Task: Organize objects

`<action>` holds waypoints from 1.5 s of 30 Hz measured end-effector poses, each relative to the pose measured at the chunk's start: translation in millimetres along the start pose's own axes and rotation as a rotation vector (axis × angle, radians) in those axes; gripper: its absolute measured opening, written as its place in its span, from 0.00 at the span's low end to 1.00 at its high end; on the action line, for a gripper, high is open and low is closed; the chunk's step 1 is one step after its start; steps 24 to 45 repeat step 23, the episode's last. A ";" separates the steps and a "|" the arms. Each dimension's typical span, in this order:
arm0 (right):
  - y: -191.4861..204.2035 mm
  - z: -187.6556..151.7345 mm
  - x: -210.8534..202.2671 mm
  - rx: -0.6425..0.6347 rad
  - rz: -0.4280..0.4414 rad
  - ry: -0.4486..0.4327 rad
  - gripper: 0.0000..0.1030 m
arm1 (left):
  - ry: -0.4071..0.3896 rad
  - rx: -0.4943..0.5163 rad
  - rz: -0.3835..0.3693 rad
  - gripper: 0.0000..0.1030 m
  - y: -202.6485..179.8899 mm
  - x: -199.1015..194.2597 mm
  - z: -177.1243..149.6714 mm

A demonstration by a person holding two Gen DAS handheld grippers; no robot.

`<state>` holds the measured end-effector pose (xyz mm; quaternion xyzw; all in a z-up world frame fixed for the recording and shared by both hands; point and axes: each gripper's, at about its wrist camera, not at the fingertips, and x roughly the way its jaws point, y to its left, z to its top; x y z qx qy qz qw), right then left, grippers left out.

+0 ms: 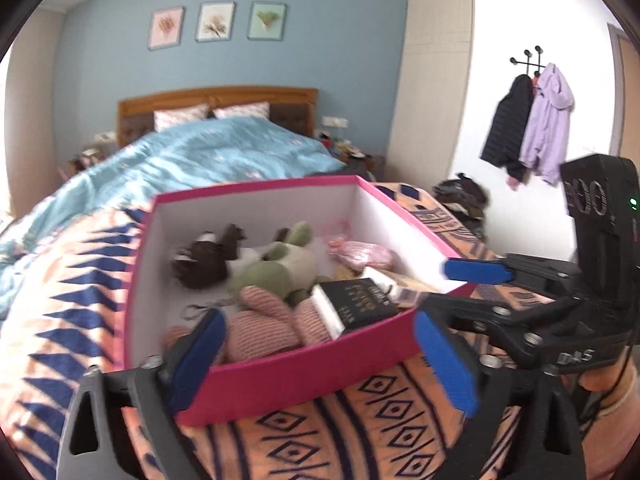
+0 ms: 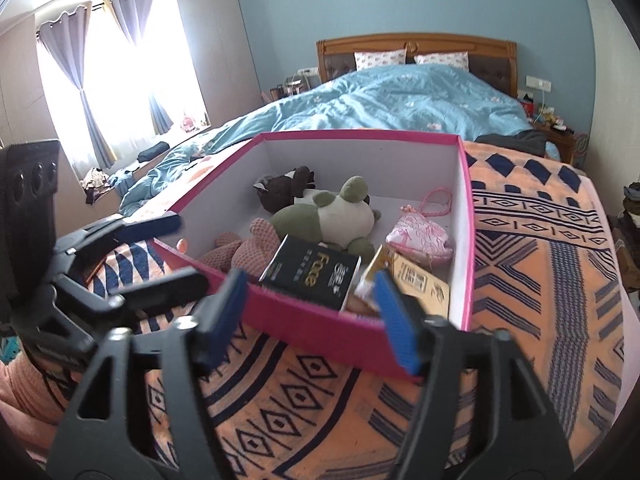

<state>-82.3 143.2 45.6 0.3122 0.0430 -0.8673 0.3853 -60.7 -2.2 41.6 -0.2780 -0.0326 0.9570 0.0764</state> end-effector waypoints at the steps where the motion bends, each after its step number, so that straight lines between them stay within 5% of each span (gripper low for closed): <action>1: 3.7 -5.8 -5.1 -0.005 -0.018 -0.015 0.79 | -0.010 -0.002 0.018 1.00 0.0 -5.7 -4.3; 5: 17.1 -27.3 -21.4 -0.029 -0.080 -0.076 1.00 | -0.002 -0.023 0.063 1.00 1.1 -20.5 -24.0; 18: 33.9 -73.8 -19.2 -0.020 -0.111 -0.030 1.00 | 0.055 -0.068 0.180 1.00 -4.0 -32.8 -71.9; 45: 33.6 -80.4 -22.0 0.005 -0.113 -0.037 1.00 | 0.068 -0.078 0.186 1.00 -8.4 -31.6 -78.7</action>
